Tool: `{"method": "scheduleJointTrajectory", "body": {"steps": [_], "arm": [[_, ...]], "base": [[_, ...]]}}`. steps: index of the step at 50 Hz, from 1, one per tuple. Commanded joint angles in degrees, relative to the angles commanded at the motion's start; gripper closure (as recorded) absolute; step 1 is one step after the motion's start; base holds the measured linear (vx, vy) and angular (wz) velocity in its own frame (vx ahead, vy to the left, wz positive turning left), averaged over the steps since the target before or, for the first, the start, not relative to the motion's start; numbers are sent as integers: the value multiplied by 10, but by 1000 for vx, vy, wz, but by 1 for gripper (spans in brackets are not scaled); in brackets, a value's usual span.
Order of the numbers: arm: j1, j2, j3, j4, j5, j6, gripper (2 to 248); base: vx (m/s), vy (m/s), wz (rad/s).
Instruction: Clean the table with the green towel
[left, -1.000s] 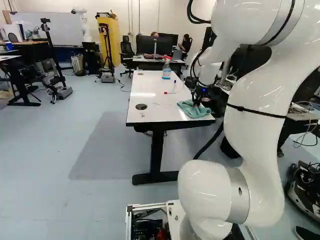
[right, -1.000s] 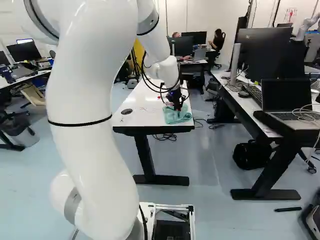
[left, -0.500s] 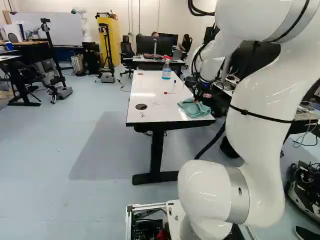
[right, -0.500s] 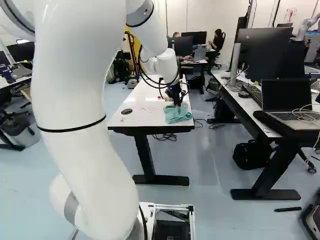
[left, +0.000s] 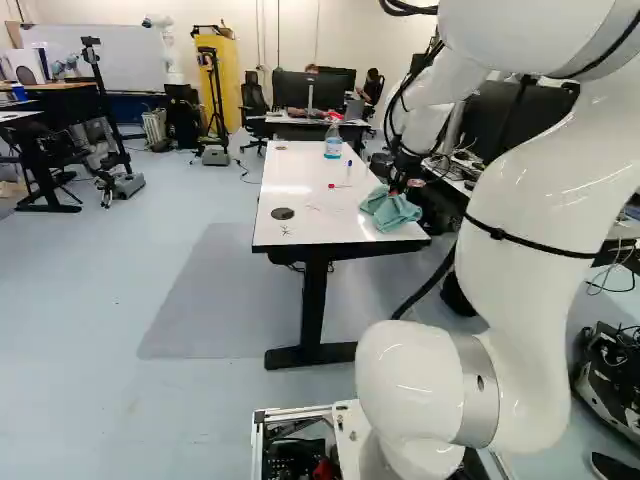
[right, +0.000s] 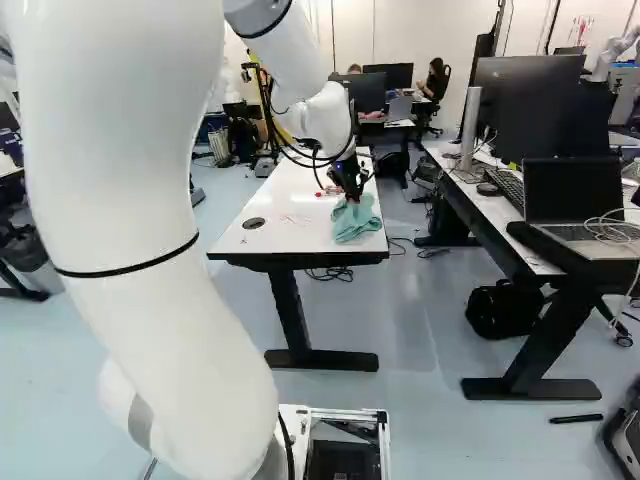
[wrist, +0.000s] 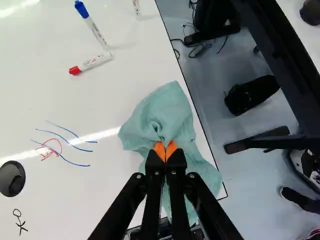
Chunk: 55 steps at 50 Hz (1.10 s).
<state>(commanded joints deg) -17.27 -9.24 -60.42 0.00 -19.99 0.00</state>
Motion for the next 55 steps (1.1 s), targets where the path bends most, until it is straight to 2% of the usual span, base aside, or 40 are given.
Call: {"method": "scheduleJointTrajectory", "body": {"steps": [18, 55], "arm": [[21, 6, -4, 0, 0, 0, 229], [93, -23, -37, 0, 0, 0, 229]], "base": [[0, 0, 0], [0, 0, 0]]}}
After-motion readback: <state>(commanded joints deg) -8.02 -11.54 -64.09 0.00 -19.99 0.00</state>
